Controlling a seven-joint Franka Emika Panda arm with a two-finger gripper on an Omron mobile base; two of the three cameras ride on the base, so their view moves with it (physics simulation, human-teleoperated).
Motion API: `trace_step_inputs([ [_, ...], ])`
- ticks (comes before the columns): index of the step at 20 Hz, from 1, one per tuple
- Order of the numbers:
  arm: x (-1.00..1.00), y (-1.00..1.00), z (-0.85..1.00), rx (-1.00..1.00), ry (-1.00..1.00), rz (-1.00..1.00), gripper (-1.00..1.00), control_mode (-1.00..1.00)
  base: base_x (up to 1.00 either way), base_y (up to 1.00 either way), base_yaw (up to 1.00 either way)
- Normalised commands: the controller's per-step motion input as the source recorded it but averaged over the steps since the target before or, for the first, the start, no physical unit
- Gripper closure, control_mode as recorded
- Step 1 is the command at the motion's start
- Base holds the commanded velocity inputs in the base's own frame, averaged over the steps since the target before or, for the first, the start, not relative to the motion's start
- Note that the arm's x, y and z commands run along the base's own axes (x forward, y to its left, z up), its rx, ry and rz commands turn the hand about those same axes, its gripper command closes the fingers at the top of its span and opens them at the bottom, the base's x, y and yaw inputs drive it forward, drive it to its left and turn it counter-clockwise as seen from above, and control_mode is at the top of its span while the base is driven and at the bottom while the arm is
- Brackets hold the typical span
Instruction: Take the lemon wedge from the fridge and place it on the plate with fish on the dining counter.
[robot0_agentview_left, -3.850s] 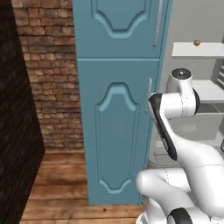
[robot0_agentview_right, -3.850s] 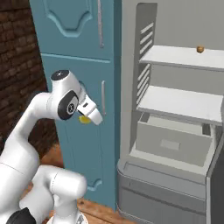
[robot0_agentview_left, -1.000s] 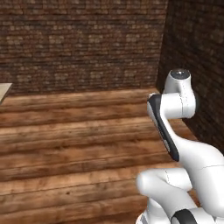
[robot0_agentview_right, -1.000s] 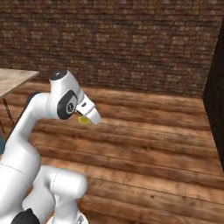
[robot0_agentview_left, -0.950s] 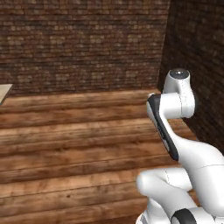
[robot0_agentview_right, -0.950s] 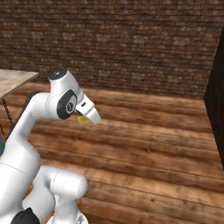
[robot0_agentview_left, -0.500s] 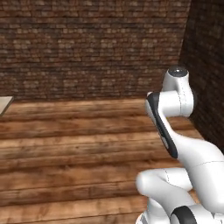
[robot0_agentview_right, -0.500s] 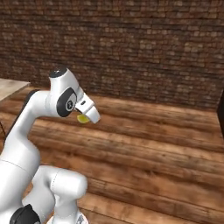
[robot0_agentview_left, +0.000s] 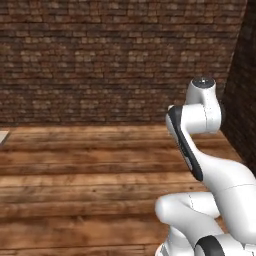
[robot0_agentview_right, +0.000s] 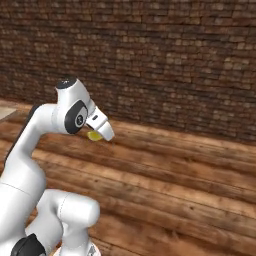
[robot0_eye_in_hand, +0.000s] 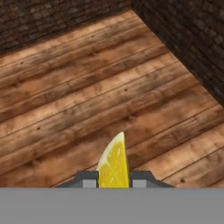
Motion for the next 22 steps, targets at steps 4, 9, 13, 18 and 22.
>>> trace_step_inputs([
  [4,0.00,0.00,0.00,0.00,0.00,0.00,1.00,1.00,1.00,0.10,0.22],
  [9,0.00,0.00,0.00,0.00,0.00,0.00,1.00,1.00,1.00,0.03,0.41],
  [13,0.00,0.00,0.00,0.00,0.00,0.00,1.00,1.00,1.00,0.00,0.49],
  [18,0.00,0.00,0.00,0.00,0.00,0.00,1.00,1.00,1.00,0.00,0.50],
  [22,0.00,0.00,0.00,0.00,0.00,0.00,1.00,1.00,1.00,0.06,0.45],
])
